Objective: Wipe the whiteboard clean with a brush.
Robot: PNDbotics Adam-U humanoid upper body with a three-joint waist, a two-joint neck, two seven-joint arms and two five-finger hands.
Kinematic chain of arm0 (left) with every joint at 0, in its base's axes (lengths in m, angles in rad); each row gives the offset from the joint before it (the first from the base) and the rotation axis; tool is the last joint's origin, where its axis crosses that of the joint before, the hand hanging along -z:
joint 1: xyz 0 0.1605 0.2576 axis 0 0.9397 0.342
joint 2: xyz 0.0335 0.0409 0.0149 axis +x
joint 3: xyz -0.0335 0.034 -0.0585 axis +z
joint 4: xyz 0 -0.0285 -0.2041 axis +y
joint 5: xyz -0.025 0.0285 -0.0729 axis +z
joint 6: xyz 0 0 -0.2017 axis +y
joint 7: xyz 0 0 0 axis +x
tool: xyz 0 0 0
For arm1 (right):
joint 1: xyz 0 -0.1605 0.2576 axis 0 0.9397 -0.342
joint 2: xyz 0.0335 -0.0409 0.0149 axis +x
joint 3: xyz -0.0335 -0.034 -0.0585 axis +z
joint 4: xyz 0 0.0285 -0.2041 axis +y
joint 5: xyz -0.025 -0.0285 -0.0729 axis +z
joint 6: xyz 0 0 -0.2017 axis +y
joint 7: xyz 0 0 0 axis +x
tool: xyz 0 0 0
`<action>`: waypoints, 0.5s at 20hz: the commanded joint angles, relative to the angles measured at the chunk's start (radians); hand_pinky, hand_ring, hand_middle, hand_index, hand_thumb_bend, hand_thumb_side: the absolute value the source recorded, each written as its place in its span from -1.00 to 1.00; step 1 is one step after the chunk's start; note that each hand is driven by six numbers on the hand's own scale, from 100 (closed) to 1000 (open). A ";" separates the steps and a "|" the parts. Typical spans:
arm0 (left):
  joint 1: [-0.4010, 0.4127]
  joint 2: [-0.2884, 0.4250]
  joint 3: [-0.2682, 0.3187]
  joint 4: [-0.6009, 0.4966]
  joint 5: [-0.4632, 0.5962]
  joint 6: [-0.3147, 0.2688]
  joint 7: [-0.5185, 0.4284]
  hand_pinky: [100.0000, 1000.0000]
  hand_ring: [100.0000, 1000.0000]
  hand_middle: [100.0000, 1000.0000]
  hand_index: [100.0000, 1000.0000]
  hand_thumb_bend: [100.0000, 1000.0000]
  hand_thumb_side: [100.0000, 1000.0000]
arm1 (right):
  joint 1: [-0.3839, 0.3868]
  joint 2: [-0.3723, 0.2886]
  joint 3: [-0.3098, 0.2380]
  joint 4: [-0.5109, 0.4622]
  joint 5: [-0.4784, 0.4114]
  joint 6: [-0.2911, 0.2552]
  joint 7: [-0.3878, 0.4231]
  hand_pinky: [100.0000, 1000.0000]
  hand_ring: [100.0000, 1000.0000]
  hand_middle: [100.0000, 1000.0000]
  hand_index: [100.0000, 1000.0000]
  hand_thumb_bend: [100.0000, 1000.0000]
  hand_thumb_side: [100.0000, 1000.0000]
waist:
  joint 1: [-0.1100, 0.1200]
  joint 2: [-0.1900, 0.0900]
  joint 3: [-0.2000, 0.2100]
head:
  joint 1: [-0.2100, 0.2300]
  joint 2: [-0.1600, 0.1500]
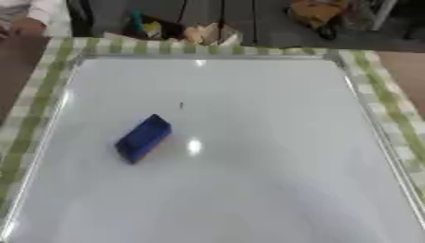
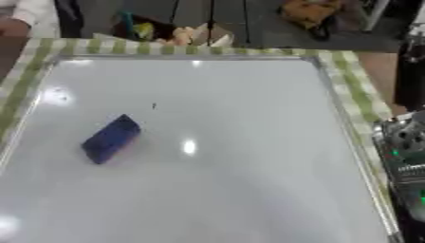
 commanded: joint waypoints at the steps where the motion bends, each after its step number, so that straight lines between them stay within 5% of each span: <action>1: -0.037 0.077 -0.026 -0.018 -0.150 0.127 -0.159 0.05 0.20 0.33 0.78 -1.00 0.95 | -0.005 -0.020 -0.002 -0.013 -0.007 0.001 0.005 0.54 0.66 0.48 0.61 -1.00 1.00 | 0.004 -0.028 -0.001 | -0.002 0.002; 5: -0.084 0.146 -0.085 -0.018 -0.314 0.201 -0.385 0.00 0.15 0.25 0.76 -1.00 1.00 | -0.004 -0.020 0.001 -0.013 -0.009 0.002 0.012 0.55 0.67 0.48 0.61 -1.00 1.00 | 0.007 -0.033 -0.003 | 0.002 0.000; 10: -0.141 0.207 -0.171 -0.018 -0.455 0.223 -0.618 -0.14 0.04 0.20 0.72 -1.00 1.00 | -0.003 -0.019 0.005 -0.013 -0.012 0.002 0.024 0.55 0.67 0.48 0.61 -1.00 1.00 | 0.010 -0.038 -0.007 | 0.009 -0.007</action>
